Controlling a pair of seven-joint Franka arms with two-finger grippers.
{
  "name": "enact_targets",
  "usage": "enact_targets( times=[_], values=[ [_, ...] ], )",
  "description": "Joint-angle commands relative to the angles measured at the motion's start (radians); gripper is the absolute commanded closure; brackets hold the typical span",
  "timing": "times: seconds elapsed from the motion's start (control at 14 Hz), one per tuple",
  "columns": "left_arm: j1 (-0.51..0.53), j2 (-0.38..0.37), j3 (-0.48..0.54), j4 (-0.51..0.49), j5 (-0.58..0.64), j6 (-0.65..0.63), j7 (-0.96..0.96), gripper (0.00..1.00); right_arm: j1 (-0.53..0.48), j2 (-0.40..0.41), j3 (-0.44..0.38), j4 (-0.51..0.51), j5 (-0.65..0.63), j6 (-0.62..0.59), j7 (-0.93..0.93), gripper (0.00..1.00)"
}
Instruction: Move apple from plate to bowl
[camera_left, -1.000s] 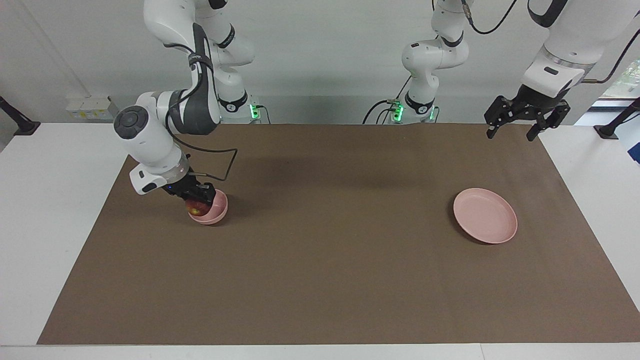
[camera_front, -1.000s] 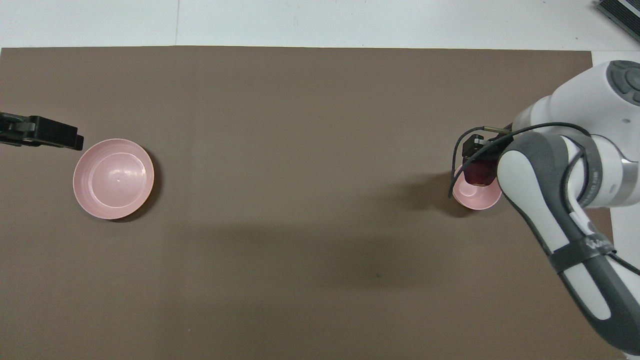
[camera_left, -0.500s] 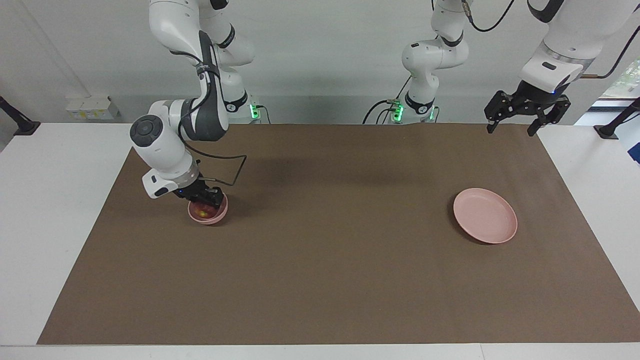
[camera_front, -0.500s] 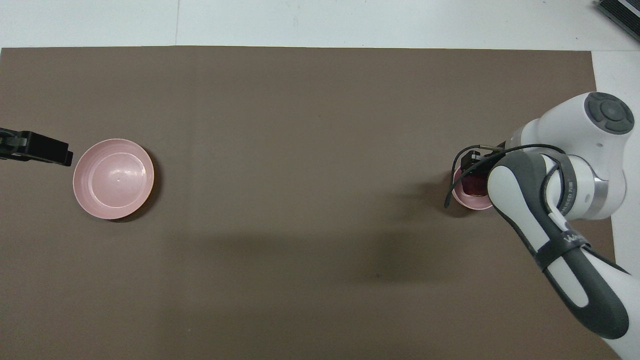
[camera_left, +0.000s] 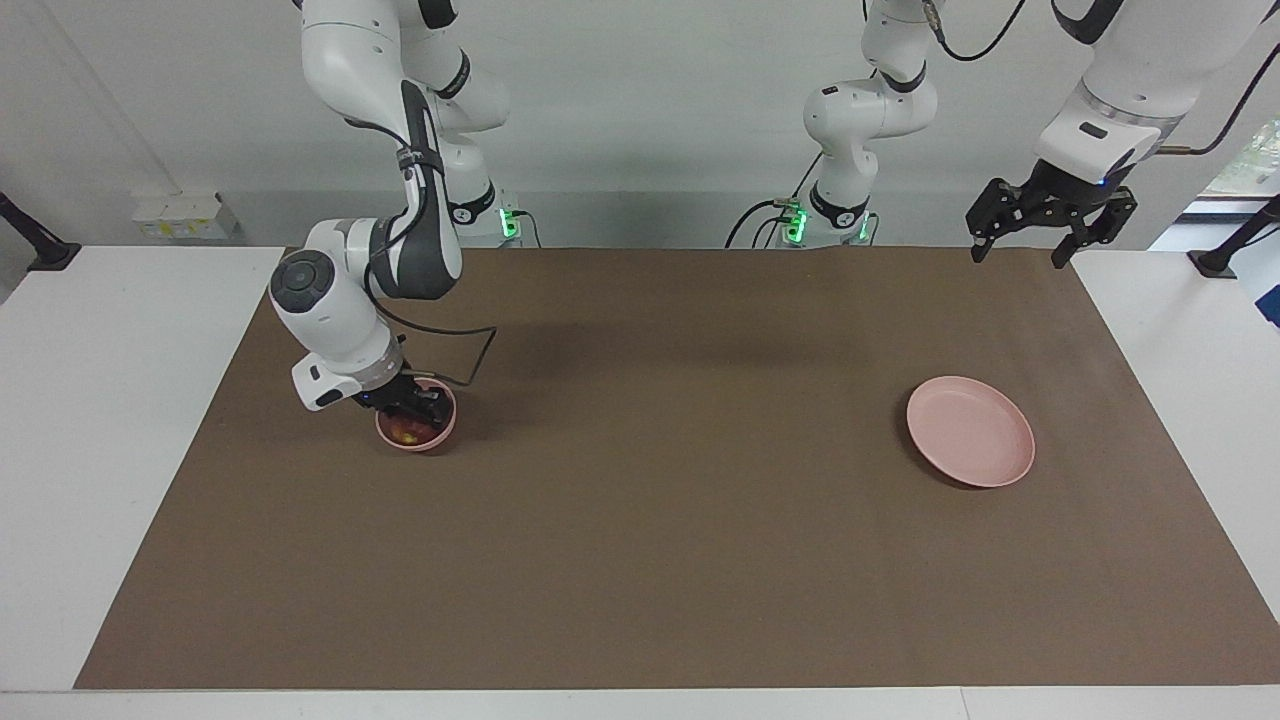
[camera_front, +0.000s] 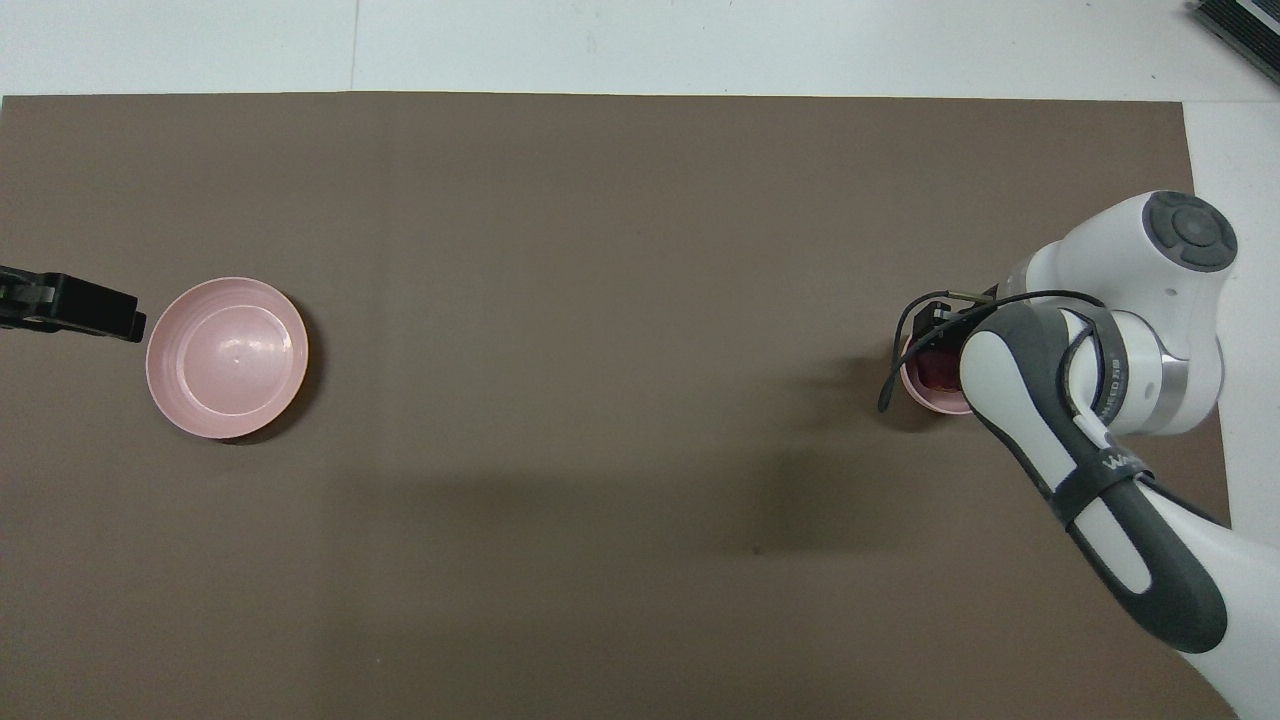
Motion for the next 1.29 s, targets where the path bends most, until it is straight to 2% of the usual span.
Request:
enact_targets(
  times=[0.0, 0.14, 0.36, 0.57, 0.86, 0.93, 1.07, 1.21],
  values=[
    [0.016, -0.025, -0.009, -0.028, 0.006, 0.008, 0.018, 0.00, -0.010, -0.010, 0.006, -0.011, -0.016, -0.007, 0.021, 0.00],
    [0.017, -0.025, -0.008, -0.026, 0.005, 0.005, 0.015, 0.00, -0.014, -0.025, 0.006, -0.003, -0.016, -0.094, 0.021, 0.00],
    [0.017, -0.025, -0.009, -0.026, 0.003, 0.005, 0.015, 0.00, -0.010, -0.077, 0.003, 0.021, -0.022, -0.114, 0.016, 0.00],
    [0.020, -0.026, -0.009, -0.030, 0.003, 0.003, 0.009, 0.00, -0.002, -0.140, 0.003, 0.120, -0.086, -0.255, 0.019, 0.00],
    [0.031, -0.026, -0.007, -0.030, 0.003, 0.003, 0.010, 0.00, -0.005, -0.287, 0.005, 0.167, -0.154, -0.368, -0.019, 0.00],
    [0.031, -0.026, -0.007, -0.030, 0.003, 0.003, 0.010, 0.00, -0.013, -0.306, 0.005, 0.199, -0.151, -0.419, -0.042, 0.00],
    [0.030, -0.026, -0.009, -0.030, 0.003, 0.002, 0.010, 0.00, -0.014, -0.291, 0.005, 0.370, -0.142, -0.606, -0.068, 0.00],
    [0.027, -0.026, -0.009, -0.030, 0.003, 0.003, 0.010, 0.00, -0.014, -0.283, 0.013, 0.499, -0.142, -0.744, -0.085, 0.00]
  ],
)
